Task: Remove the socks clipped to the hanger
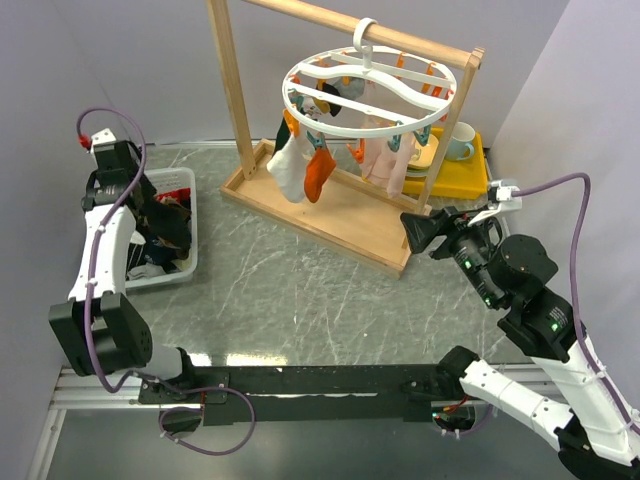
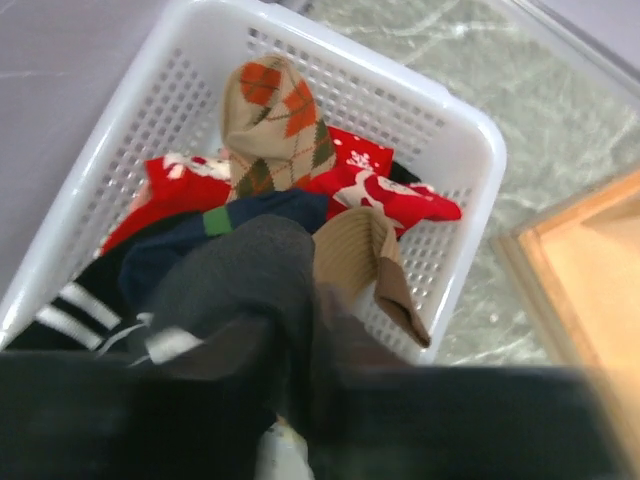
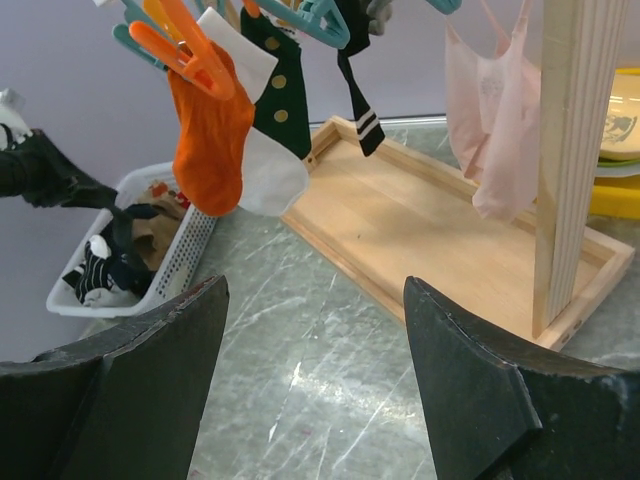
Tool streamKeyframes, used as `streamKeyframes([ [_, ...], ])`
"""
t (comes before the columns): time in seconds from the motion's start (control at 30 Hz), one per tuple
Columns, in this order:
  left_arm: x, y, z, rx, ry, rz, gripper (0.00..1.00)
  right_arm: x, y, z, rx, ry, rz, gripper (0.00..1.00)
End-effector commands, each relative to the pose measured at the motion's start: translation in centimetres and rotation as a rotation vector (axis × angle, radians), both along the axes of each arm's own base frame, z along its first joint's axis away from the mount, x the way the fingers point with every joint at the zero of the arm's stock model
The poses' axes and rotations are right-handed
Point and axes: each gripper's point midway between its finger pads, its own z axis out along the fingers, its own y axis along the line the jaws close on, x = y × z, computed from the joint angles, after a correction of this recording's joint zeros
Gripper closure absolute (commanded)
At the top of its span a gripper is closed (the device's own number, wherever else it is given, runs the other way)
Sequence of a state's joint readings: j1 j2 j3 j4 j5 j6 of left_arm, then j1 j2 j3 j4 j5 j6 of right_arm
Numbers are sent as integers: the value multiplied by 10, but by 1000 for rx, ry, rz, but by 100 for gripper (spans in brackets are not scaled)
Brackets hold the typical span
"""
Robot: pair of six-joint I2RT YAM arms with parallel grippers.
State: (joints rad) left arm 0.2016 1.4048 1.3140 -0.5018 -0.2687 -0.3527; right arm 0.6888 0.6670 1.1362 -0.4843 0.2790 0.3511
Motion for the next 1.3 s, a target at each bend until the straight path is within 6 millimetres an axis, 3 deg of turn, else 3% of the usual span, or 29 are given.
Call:
streamKeyframes([
  [0.0,9,-24,32,-79,-94,-123,44,-3,-4,-1,12,-11,-8,22],
  [0.03,5,-33,42,-91,-126,-156,34,-2,-5,-3,7,-8,-9,21],
  [0.1,0,-56,53,-140,-159,-240,27,-3,-5,-6,-4,-6,-9,21],
  [0.13,-9,-69,71,-146,-210,-289,21,-3,-6,-8,-13,0,-10,21],
  [0.23,-26,-118,103,-205,-323,-455,12,-2,-6,-13,-42,2,-6,21],
  [0.27,-30,-130,106,-228,-339,-496,11,-2,-6,-16,-56,4,-7,16],
  [0.3,-40,-155,122,-264,-392,-581,8,-1,-6,-19,-66,9,-7,15],
  [0.37,-49,-177,128,-296,-420,-645,0,-1,-5,-25,-83,16,-3,11],
  [0.4,-60,-201,140,-309,-461,-718,1,-1,-5,-26,-85,18,0,10],
  [0.47,-67,-220,146,-319,-488,-764,1,-1,-2,-31,-90,30,11,0],
  [0.63,-88,-291,162,-442,-516,-978,0,-3,7,-35,-102,23,67,0],
  [0.7,-90,-314,156,-474,-496,-1026,1,-4,9,-38,-106,31,74,0],
  [0.8,-83,-335,147,-484,-464,-1041,1,-4,9,-41,-99,45,71,0],
  [1.03,-76,-386,149,-468,-457,-1125,1,-7,3,-41,-90,48,55,0],
  [1.17,-68,-401,147,-451,-445,-1147,12,-9,1,-40,-90,46,52,0],
  [1.27,-61,-404,148,-446,-462,-1138,41,-9,1,-40,-84,47,53,0],
])
